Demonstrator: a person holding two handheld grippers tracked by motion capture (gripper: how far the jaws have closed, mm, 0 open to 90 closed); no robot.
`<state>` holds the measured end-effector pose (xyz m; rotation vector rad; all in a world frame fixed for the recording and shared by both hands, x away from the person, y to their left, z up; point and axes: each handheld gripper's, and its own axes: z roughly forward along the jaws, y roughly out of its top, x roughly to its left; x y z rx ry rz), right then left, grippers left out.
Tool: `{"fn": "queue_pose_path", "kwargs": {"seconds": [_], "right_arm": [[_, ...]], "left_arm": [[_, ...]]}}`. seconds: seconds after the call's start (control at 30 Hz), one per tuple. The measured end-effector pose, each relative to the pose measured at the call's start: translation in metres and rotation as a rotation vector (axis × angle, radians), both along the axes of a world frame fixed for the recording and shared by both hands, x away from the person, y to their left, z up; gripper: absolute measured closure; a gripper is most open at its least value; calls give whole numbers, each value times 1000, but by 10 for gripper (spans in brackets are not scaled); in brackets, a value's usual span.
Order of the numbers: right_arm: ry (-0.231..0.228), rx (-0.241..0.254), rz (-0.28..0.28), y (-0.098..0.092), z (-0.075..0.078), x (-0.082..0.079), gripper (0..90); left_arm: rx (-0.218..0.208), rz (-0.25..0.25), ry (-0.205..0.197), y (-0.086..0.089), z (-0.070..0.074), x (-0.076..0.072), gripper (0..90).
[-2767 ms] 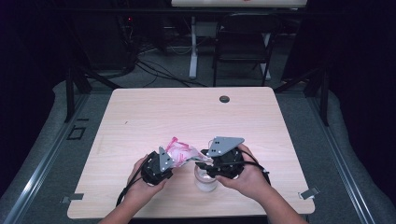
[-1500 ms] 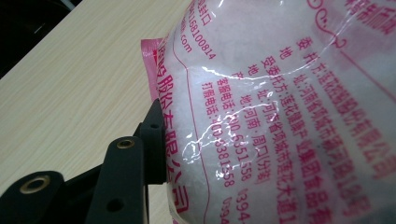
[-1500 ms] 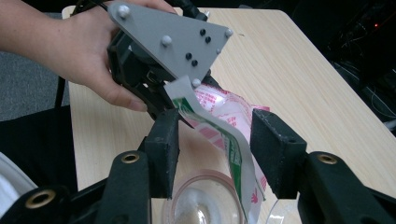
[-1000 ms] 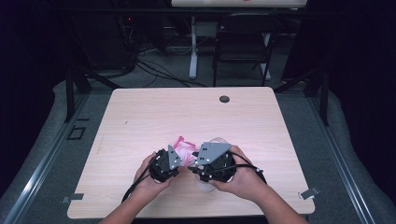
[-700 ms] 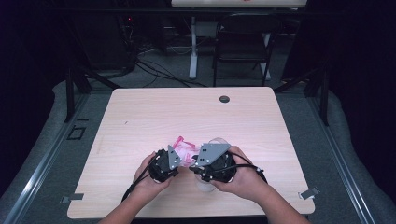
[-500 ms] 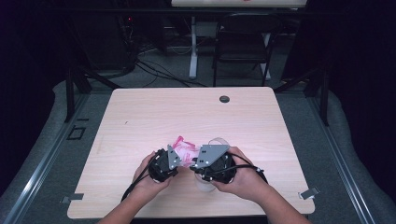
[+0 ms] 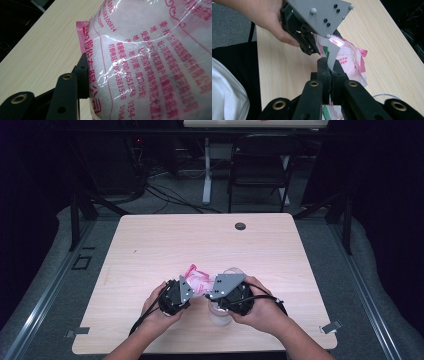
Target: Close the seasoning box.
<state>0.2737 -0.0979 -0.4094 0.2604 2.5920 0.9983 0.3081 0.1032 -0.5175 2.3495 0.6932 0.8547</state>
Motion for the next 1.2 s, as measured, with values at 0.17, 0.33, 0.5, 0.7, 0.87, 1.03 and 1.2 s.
{"fn": "queue_pose_path", "kwargs": {"seconds": [0.17,0.33,0.5,0.7,0.87,1.03,1.2], "right_arm": [[9,17,-13,-2,1,1,900],[24,32,-19,-5,1,3,900],[37,37,-30,-8,0,4,900],[48,55,-47,-11,1,8,900],[50,64,-62,-12,0,10,900],[51,72,-73,-15,-1,12,900],[43,80,-83,-17,0,11,900]], "left_arm": [[1,-5,-22,1,1,-2,537],[10,-11,-42,2,2,-4,538],[2,-21,-57,4,3,-6,539],[5,-35,-69,5,6,-9,542],[26,-34,-92,4,5,-10,543],[69,-39,-135,1,6,-13,544],[93,-44,-165,0,8,-14,546]]}}
